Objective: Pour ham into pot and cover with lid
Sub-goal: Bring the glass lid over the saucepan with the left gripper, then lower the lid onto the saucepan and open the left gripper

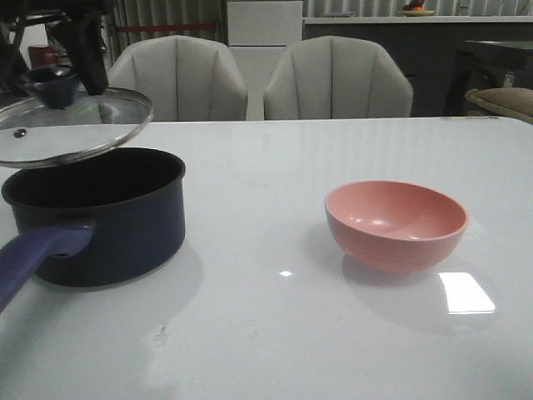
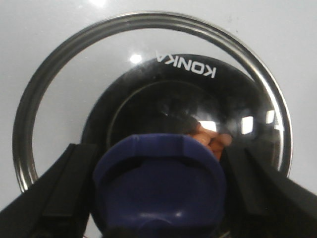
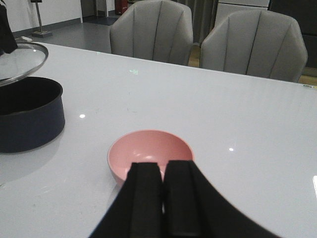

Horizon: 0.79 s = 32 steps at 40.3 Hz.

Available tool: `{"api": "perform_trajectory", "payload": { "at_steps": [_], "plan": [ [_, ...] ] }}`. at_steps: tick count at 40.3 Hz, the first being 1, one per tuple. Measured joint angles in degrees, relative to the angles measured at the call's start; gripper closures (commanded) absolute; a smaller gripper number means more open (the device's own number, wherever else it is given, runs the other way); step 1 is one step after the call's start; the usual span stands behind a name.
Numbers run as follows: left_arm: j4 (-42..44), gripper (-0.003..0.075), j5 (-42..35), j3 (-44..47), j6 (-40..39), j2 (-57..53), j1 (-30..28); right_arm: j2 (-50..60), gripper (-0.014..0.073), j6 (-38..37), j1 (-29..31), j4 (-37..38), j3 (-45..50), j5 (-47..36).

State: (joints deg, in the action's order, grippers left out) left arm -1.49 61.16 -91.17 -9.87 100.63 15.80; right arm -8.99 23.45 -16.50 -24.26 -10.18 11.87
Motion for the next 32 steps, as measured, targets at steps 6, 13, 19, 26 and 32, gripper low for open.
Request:
{"api": "perform_trajectory", "payload": {
  "at_steps": [6, 13, 19, 26, 32],
  "plan": [
    [-0.99, 0.0334, 0.00, 0.00, 0.03, 0.78, 1.86, 0.00, 0.0444, 0.00, 0.00, 0.00, 0.00, 0.00],
    [-1.12, 0.0334, 0.12, -0.13, 0.12, 1.54, 1.96, 0.00, 0.0444, 0.00, 0.00, 0.00, 0.00, 0.00],
    [-1.12, 0.0334, 0.12, -0.24, 0.12, 3.47, 1.96, 0.00, 0.0444, 0.00, 0.00, 0.00, 0.00, 0.00],
    [-1.51, 0.0325, -0.04, -0.24, 0.12, 5.54, 2.06, 0.00, 0.0444, 0.00, 0.00, 0.00, 0.00, 0.00],
    [-1.77, 0.0238, -0.04, -0.45, 0.12, 5.87, 2.06, 0.00, 0.0444, 0.00, 0.00, 0.00, 0.00, 0.00]
  ]
}}
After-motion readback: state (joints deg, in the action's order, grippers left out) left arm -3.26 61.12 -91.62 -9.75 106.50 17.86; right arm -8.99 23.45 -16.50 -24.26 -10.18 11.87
